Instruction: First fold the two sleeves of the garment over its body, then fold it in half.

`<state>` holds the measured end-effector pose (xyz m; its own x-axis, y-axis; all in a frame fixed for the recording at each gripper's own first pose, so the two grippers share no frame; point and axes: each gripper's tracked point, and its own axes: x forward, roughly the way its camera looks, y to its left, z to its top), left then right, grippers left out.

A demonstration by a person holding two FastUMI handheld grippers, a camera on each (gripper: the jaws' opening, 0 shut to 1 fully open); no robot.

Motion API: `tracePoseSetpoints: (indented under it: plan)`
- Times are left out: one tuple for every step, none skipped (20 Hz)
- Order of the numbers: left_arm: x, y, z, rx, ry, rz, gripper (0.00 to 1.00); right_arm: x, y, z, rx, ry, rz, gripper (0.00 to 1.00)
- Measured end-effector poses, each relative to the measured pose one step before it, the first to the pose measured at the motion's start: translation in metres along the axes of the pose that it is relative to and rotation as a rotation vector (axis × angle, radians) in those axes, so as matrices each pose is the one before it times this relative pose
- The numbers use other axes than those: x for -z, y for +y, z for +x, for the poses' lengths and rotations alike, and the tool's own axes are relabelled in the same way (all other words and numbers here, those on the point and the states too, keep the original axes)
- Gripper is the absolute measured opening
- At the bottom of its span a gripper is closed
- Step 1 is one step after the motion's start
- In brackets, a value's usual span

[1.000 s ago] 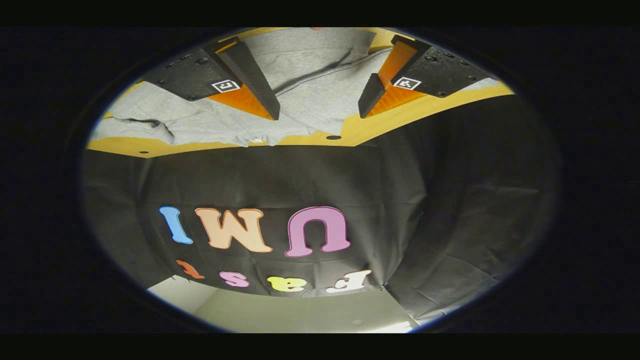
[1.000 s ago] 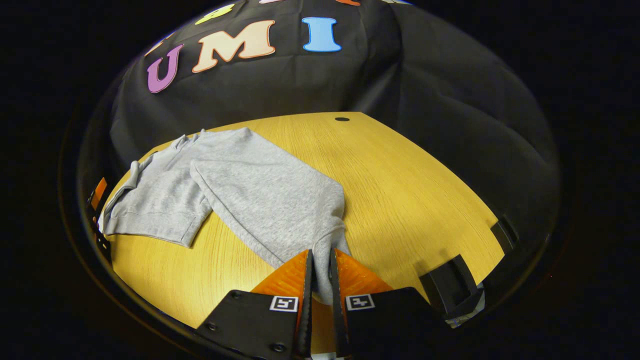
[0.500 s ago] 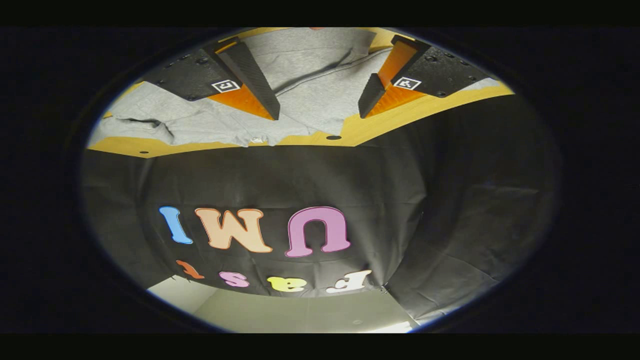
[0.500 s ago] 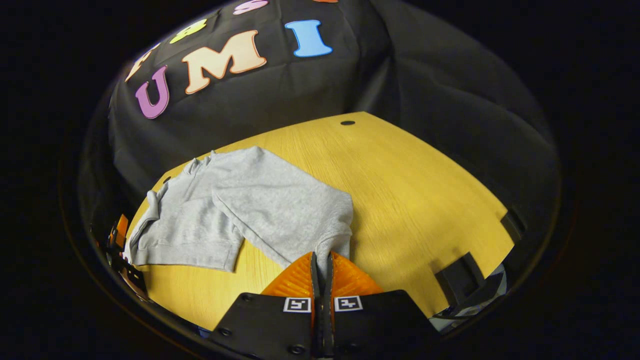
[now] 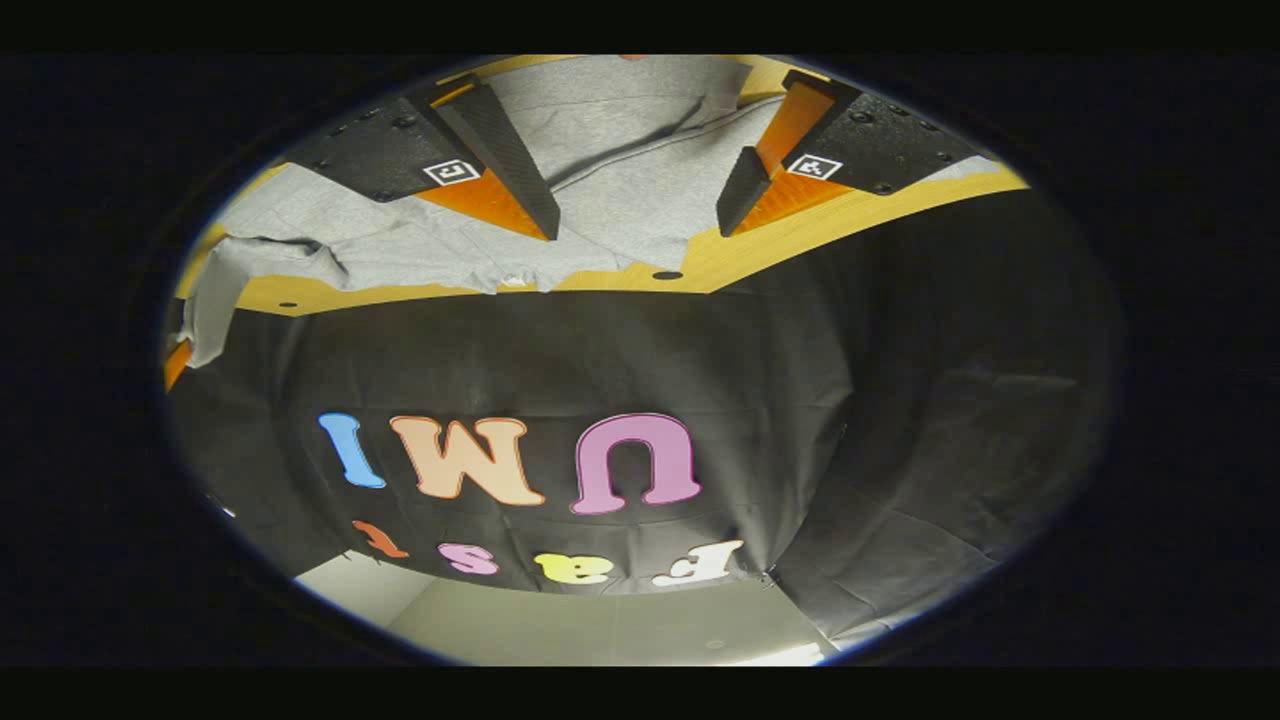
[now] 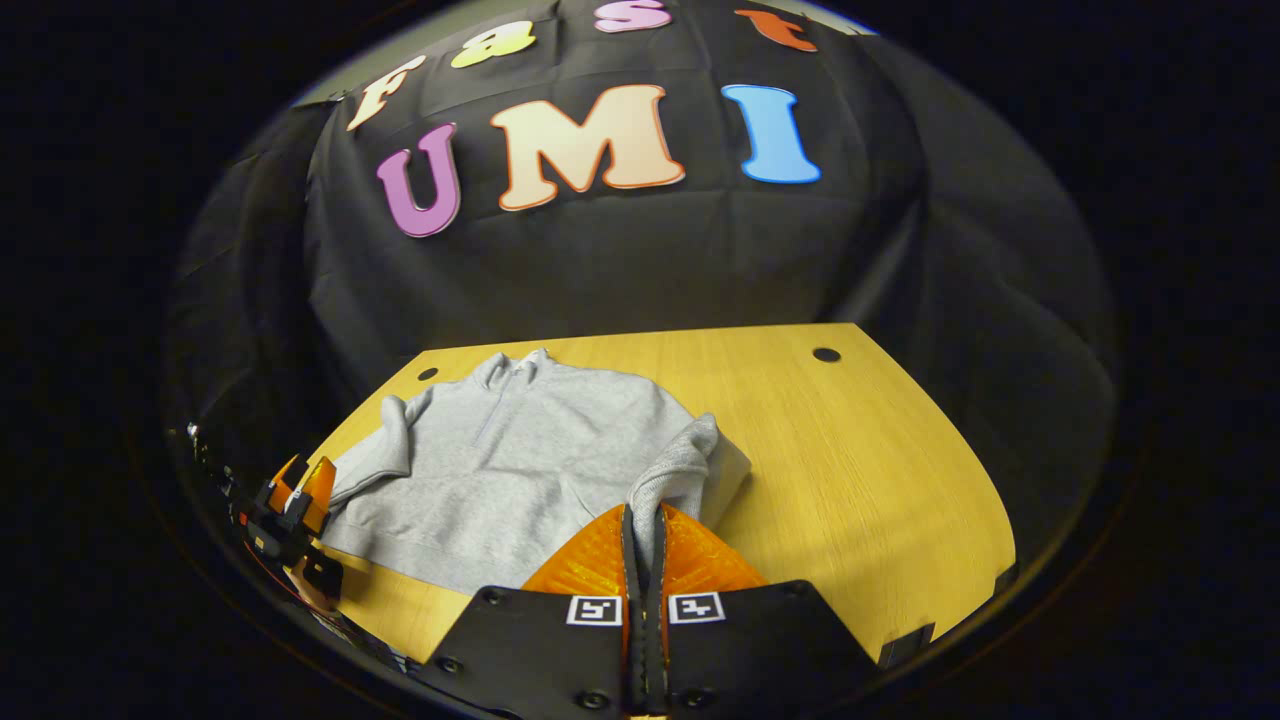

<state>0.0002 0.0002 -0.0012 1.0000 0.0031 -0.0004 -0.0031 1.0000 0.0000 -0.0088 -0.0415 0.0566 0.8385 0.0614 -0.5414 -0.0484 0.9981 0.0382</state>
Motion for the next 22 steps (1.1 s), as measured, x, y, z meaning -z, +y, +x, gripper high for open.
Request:
tracePoseSetpoints:
  plan:
    - [0.00077,-0.00019,-0.00060,0.00006,-0.00042,-0.00019,0.95,-0.01050,0.01314,0.00821,-0.02143,-0.00557,-0.02110,0.03]
    - [-0.00068,-0.00012,0.00024,0.00018,-0.00009,-0.00016,0.95,-0.00910,0.01287,0.00682,-0.02312,-0.00394,-0.02478,0.02]
    - [0.00009,0.00040,-0.00020,0.00035,0.00012,-0.00001,0.95,-0.00980,0.01327,0.00726,-0.02441,-0.01364,-0.01996,0.03]
    - [-0.00049,0.00016,-0.00013,0.00080,-0.00047,-0.00026,0.95,-0.01514,0.01371,0.00930,-0.02979,-0.03411,-0.00772,0.03]
    - [0.00151,-0.00034,-0.00074,0.00127,0.00029,-0.00001,0.95,-0.00861,0.01335,0.01023,-0.03168,-0.00844,-0.00194,0.02]
    - [-0.00025,-0.00034,0.00024,0.00120,-0.00073,-0.00034,0.95,-0.00967,0.01413,0.00882,-0.03457,-0.00123,0.00471,0.03]
    - [-0.00077,-0.00064,0.00001,0.00081,-0.00053,0.00092,0.95,-0.00329,0.01176,0.01253,-0.02879,0.00451,0.00329,0.02]
    - [0.00067,0.00007,0.00059,0.00056,-0.00040,-0.00020,0.95,-0.00486,0.01144,0.01065,-0.02348,0.00756,-0.00382,0.02]
    - [-0.00017,-0.00049,-0.00001,0.00025,0.00001,-0.00005,0.95,-0.00740,0.01093,0.01227,-0.01774,0.00062,-0.00677,0.02]
    - [0.00013,0.00028,0.00034,0.00059,-0.00027,-0.00017,0.95,-0.00672,0.01091,0.01129,-0.01865,0.00124,-0.00885,0.03]
    - [-0.00019,-0.00025,0.00016,0.00078,-0.00009,-0.00014,0.95,-0.00554,0.01247,0.00977,-0.02050,-0.00316,-0.00599,0.02]
    - [-0.00008,-0.00072,-0.00008,0.00035,0.00002,0.00001,0.95,-0.00827,0.01359,0.01274,-0.02618,0.00098,-0.00058,0.02]
    - [0.00014,0.00004,-0.00003,0.00028,-0.00010,-0.00006,0.95,-0.00408,0.01229,0.01133,-0.02453,0.00217,0.00002,0.02]
    - [0.00028,0.00013,-0.00057,0.00039,0.00007,0.00005,0.95,-0.00472,0.01188,0.01315,-0.02294,0.00527,0.00155,0.02]
    - [-0.00009,0.00030,0.00029,0.00063,0.00004,-0.00009,0.95,-0.00449,0.01268,0.01422,-0.02233,0.00607,-0.00172,0.02]
    - [0.00027,0.00095,-0.00016,0.00011,-0.00034,-0.00015,0.95,-0.00468,0.00990,0.01318,-0.01414,0.00164,-0.00298,0.02]
    - [-0.00064,0.00025,0.00008,0.00033,0.00024,0.00024,0.95,-0.00354,0.01122,0.01760,-0.01858,-0.00085,0.00115,0.02]
    - [-0.00001,-0.00126,0.00115,0.00028,-0.00027,-0.00014,0.95,-0.00204,0.00882,0.01477,-0.01517,-0.00101,0.00564,0.02]
    - [-0.00048,-0.00063,0.00039,0.00013,-0.00017,-0.00008,0.95,0.00038,0.00854,0.01701,-0.01310,0.00091,0.01271,0.03]
    - [-0.00007,-0.00001,0.00085,-0.00001,-0.00018,-0.00022,0.95,0.00255,0.00581,0.01750,-0.00201,0.00741,0.00993,0.02]
    - [0.00159,0.00093,-0.00143,-0.00005,0.00009,0.00001,0.95,0.00819,0.00469,0.01982,0.00217,0.01469,-0.00232,0.02]
    - [-0.00006,-0.00033,-0.00029,-0.00002,-0.00008,-0.00006,0.95,0.01011,0.00334,0.01811,0.00475,0.01975,-0.00424,0.02]
